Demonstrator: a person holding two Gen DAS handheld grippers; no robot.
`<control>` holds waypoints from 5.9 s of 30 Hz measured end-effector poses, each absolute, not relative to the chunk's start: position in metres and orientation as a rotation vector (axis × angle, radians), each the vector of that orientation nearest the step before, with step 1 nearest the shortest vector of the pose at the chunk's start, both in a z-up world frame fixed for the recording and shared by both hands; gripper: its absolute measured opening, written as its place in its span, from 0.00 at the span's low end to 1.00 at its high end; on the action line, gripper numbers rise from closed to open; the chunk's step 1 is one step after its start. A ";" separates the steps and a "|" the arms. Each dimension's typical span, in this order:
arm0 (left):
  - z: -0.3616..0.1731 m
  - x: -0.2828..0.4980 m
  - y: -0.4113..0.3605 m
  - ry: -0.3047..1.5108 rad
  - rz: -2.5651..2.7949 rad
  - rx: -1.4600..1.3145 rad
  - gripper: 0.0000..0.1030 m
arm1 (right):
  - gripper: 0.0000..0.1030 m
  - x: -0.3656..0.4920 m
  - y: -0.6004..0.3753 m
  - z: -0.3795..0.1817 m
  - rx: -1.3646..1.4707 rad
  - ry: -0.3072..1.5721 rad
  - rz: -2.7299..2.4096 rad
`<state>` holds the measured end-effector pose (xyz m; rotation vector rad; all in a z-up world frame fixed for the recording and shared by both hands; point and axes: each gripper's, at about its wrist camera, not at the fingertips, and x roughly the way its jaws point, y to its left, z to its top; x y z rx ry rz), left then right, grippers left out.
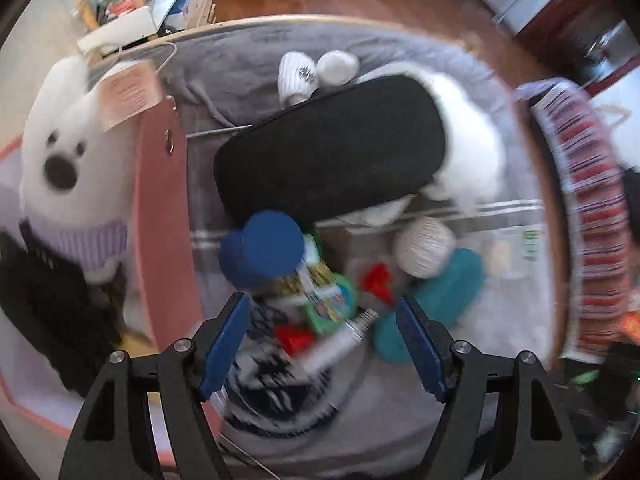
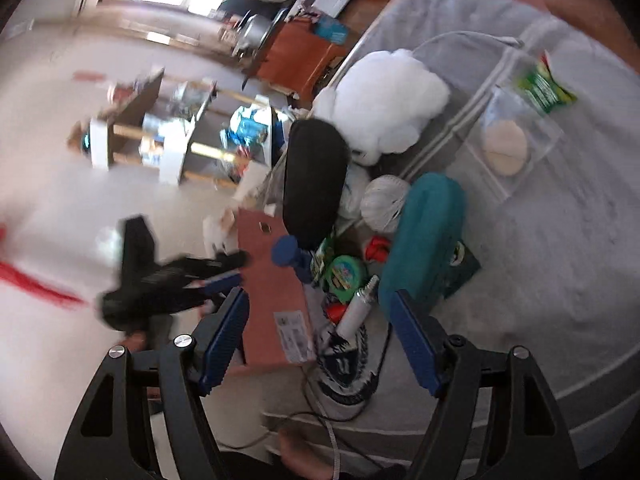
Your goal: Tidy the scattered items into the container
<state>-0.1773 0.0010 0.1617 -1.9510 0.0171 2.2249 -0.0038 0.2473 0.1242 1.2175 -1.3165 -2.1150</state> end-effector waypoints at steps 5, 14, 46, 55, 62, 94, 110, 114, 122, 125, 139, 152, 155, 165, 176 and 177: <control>0.119 -0.200 0.017 0.337 2.219 -2.059 0.73 | 0.71 -0.014 0.265 0.130 1.131 -1.339 -2.122; 0.074 -0.215 0.028 0.655 2.177 -2.119 0.73 | 0.71 -0.015 0.270 0.117 1.134 -1.411 -2.038; 0.371 -0.157 -0.168 0.725 2.828 -1.587 0.53 | 0.71 -0.018 0.278 0.095 1.193 -1.445 -2.084; 0.417 -0.133 -0.194 0.490 2.906 -1.374 0.88 | 0.71 -0.020 0.273 0.090 1.234 -1.416 -2.088; 0.339 -0.133 -0.120 0.348 2.608 -1.499 0.88 | 0.71 -0.023 0.268 0.082 1.289 -1.381 -2.096; 0.071 -0.195 0.120 -0.099 2.037 -1.805 0.57 | 0.68 -0.072 0.368 0.006 1.322 -1.733 -2.237; 0.271 -0.105 -0.138 -0.266 2.376 -1.604 0.57 | 0.05 -0.027 0.322 0.127 1.034 -1.439 -2.230; 0.283 -0.087 -0.227 -0.199 2.544 -1.660 0.57 | 0.05 -0.031 0.224 0.168 1.028 -1.276 -2.048; 0.283 -0.076 -0.298 -0.372 2.676 -1.679 0.79 | 0.88 -0.052 -0.005 0.221 1.118 -0.780 -2.006; 0.291 -0.070 -0.293 -0.298 2.690 -1.630 0.79 | 0.91 -0.050 0.003 0.223 1.135 -0.787 -2.034; 0.187 -0.083 -0.017 0.244 2.194 -1.649 0.79 | 0.80 -0.008 0.254 0.061 1.368 -1.569 -2.025; 0.051 -0.097 0.130 0.541 1.895 -1.716 0.79 | 0.73 -0.063 0.299 0.004 1.377 -1.723 -1.926; 0.035 -0.101 0.129 0.528 1.871 -1.716 0.76 | 0.73 -0.087 0.280 -0.002 1.427 -1.612 -1.920; 0.085 -0.090 0.112 0.536 1.889 -1.639 0.68 | 0.36 -0.100 0.246 0.030 1.368 -1.436 -1.891; 0.251 -0.027 -0.018 0.692 2.106 -1.452 0.66 | 0.35 -0.067 0.137 0.175 1.055 -1.310 -1.796; 0.257 -0.023 -0.035 0.682 2.130 -1.451 0.66 | 0.35 -0.064 0.117 0.189 1.049 -1.267 -1.791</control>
